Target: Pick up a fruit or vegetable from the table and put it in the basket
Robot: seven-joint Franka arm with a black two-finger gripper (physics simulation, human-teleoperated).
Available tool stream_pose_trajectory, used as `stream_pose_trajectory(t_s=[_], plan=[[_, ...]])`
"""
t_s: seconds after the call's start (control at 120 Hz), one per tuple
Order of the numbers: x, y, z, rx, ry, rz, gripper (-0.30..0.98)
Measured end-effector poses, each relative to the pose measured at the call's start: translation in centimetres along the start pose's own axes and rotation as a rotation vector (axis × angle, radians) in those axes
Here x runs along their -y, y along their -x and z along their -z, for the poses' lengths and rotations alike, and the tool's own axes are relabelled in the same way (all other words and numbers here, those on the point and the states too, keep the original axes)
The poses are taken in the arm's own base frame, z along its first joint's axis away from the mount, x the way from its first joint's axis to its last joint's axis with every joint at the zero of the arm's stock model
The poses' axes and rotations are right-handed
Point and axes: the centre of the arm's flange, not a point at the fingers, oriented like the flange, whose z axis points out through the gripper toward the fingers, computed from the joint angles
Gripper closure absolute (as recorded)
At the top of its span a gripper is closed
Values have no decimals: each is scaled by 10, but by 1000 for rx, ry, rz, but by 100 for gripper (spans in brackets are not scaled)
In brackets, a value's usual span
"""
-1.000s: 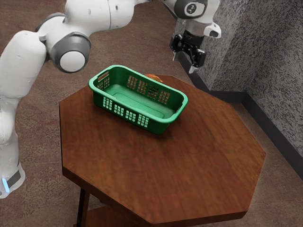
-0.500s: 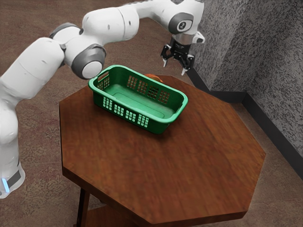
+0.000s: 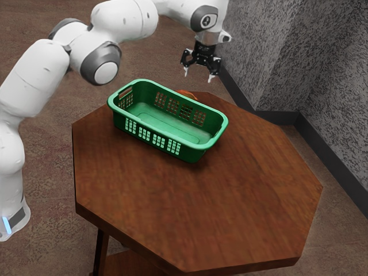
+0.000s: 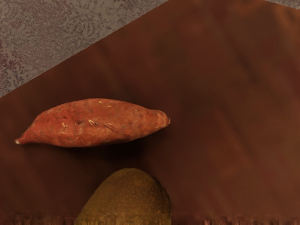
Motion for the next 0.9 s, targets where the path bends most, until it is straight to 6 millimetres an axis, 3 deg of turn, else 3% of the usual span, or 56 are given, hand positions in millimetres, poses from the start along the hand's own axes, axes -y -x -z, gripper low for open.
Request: stream_pose_trajectory(t_s=[0.225, 0.392, 0.9], plan=[[7, 27, -16, 28, 15, 8, 0], [11, 27, -36, 24, 18, 17, 0], [22, 27, -66, 10, 29, 16, 0]])
